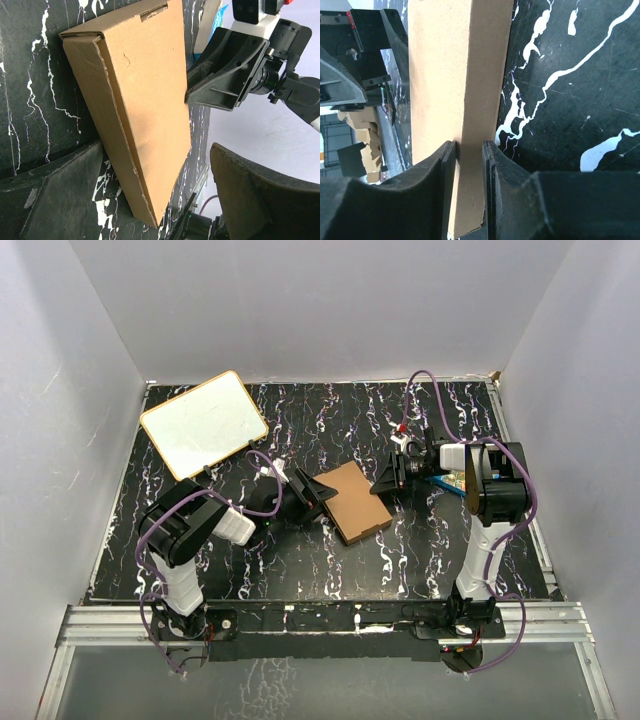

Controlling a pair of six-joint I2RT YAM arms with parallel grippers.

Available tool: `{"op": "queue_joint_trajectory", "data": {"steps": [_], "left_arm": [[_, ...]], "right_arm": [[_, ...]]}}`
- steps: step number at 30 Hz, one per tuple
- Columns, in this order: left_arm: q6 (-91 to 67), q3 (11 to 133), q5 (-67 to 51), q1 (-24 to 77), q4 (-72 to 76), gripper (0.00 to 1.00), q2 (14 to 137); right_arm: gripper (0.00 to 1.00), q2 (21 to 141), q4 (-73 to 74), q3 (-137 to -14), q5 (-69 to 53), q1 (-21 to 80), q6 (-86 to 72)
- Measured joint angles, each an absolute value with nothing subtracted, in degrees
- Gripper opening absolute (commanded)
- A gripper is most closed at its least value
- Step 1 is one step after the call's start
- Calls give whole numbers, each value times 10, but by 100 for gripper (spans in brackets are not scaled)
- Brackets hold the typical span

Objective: Fold the paper box

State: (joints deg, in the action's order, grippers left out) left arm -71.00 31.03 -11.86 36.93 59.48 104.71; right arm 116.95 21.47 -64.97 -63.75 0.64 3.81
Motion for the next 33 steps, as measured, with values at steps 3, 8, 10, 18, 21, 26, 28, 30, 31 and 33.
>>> {"op": "queue_joint_trajectory", "data": {"steps": [3,8,10,18,21,26,28,30,31,33], "left_arm": [[-710,310,-119,369,596,89,1047],[-712,311,-120,369,606,89,1054],[-714,313,-121,369,611,89,1059],[-722,336,-123,377,622,87,1083],[-728,339,-122,379,627,80,1090],[-738,343,-123,380,641,74,1107],[-740,352,-128,380,645,74,1116],[-740,359,-130,381,645,75,1121],[-738,361,-131,382,645,76,1121],[-735,361,-131,382,646,76,1121]], "right_arm": [[26,1170,220,-651,-635,6,29],[26,1172,222,-651,-636,-6,18],[25,1174,222,-652,-638,-14,14],[24,1186,230,-661,-649,-21,13],[24,1192,241,-667,-654,-24,14],[24,1193,246,-669,-656,-25,16],[24,1193,247,-669,-656,-25,17],[24,1193,248,-670,-656,-25,19],[24,1194,250,-670,-656,-26,20],[24,1196,254,-673,-656,-26,21]]}}
